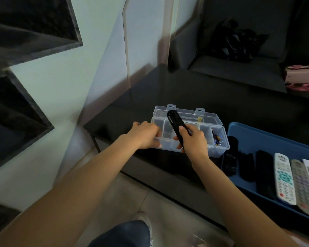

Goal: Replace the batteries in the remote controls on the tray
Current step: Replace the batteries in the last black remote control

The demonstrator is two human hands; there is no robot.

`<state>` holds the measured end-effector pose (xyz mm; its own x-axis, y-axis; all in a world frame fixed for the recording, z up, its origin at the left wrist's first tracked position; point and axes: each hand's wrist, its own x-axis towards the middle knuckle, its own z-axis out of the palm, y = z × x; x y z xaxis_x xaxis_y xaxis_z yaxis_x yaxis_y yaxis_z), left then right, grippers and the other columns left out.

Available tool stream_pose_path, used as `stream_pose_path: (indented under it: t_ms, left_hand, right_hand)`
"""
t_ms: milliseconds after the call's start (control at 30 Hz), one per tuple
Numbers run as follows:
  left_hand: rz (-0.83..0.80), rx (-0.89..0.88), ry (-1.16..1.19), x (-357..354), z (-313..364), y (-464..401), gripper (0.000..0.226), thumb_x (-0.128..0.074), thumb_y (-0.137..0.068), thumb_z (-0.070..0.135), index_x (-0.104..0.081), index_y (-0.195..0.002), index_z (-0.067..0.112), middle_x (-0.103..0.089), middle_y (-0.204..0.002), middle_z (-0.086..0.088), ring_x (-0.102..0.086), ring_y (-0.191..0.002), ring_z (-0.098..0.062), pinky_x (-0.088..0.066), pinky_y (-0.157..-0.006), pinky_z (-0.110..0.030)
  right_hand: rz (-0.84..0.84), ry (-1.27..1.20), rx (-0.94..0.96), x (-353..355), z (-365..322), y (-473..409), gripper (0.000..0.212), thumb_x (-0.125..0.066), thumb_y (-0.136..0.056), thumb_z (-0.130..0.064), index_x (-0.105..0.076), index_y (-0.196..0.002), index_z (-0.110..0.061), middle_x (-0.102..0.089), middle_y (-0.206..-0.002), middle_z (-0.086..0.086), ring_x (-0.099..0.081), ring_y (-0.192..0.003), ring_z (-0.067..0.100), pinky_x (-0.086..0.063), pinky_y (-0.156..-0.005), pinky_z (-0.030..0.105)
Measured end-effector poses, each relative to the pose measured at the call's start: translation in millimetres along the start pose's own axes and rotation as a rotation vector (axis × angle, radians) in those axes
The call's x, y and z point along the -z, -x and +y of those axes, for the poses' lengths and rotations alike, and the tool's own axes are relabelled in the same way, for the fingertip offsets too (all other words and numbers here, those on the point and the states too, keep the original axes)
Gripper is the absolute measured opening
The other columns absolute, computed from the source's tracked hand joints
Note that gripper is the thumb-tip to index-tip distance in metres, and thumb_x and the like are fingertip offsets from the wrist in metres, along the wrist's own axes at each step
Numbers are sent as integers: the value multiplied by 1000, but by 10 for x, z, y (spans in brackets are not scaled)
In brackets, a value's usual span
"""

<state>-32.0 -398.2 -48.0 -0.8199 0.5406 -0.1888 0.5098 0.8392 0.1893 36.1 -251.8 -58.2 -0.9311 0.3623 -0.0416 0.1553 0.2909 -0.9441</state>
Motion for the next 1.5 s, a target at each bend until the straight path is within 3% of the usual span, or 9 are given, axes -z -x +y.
stream_pose_path:
  t_ms: [167, 367, 533, 700, 867, 967, 1200, 1333, 1500]
  left_hand:
    - [-67, 1, -1, -6, 24, 56, 21, -47, -93, 35, -59, -96, 18, -58, -94, 0, -51, -101, -21, -22, -105, -48]
    - [156, 2, -49, 131, 45, 118, 21, -62, -84, 40, -66, -101, 28, -66, -99, 5, -51, -110, -18, -4, -111, -58]
    - [412, -31, -76, 100, 72, 151, 16, -58, -88, 36, -69, -96, 27, -66, -93, 4, -54, -98, -15, -35, -96, -39]
    - [625, 146, 830, 102, 241, 126, 17, -54, -93, 21, -65, -92, 9, -62, -78, 3, -56, -64, 0, -43, -57, -5]
    - [425, 268, 1985, 115, 591, 82, 17, -46, -97, 17, -60, -94, 7, -59, -74, -2, -55, -67, -8, -47, -59, -17]
    - [321, 275, 2250, 79, 818, -1, 17, -45, -95, 13, -57, -86, 4, -56, -67, -4, -50, -54, -7, -39, -46, -15]
    - [358, 201, 1925, -19, 1272, -202, 19, -46, -95, 12, -59, -82, 8, -59, -74, -2, -36, -42, -3, -24, -36, -11]
    - [495, 181, 1644, -142, 1428, -254, 19, -60, -89, 22, -57, -106, 13, -59, -81, 3, -49, -59, -2, -41, -52, -13]
    - [635, 132, 1353, -189, 1531, -300, 11, -62, -88, 25, -59, -96, 19, -67, -94, -3, -63, -86, -13, -50, -72, -28]
  right_hand:
    - [-19, 24, -7, -4, -6, -3, 23, -46, -99, -26, -57, -118, -17, -67, -84, 4, -57, -56, 9, -42, -50, 19]
    - [-51, 58, 1, 9, -14, -29, 27, -47, -99, -26, -57, -122, -18, -66, -80, 0, -57, -55, 8, -43, -49, 18]
    - [-53, 71, 4, -13, -38, 4, 29, -46, -99, -26, -54, -125, -17, -65, -87, 3, -57, -62, 6, -39, -42, 9]
    - [-105, -36, -63, 70, -85, 59, 24, -46, -99, -23, -57, -120, -18, -67, -84, 4, -56, -58, 10, -44, -50, 19]
    - [-195, -309, -186, 368, -90, 154, 15, -44, -100, -22, -59, -103, -18, -68, -84, 8, -54, -58, 13, -42, -52, 24]
    - [-228, -364, -208, 556, -33, 192, 14, -45, -100, -23, -59, -99, -22, -68, -84, 7, -53, -57, 13, -41, -51, 23]
    - [-196, -386, -210, 978, 115, 164, 15, -45, -100, -23, -59, -105, -20, -67, -87, 10, -53, -59, 14, -41, -51, 22]
    - [-184, -397, -213, 1145, 178, 130, 18, -45, -100, -24, -59, -109, -18, -67, -91, 12, -53, -58, 13, -40, -48, 21]
    - [-192, -385, -165, 1261, 265, 136, 19, -45, -100, -25, -58, -113, -18, -68, -89, 10, -53, -58, 12, -41, -47, 20]
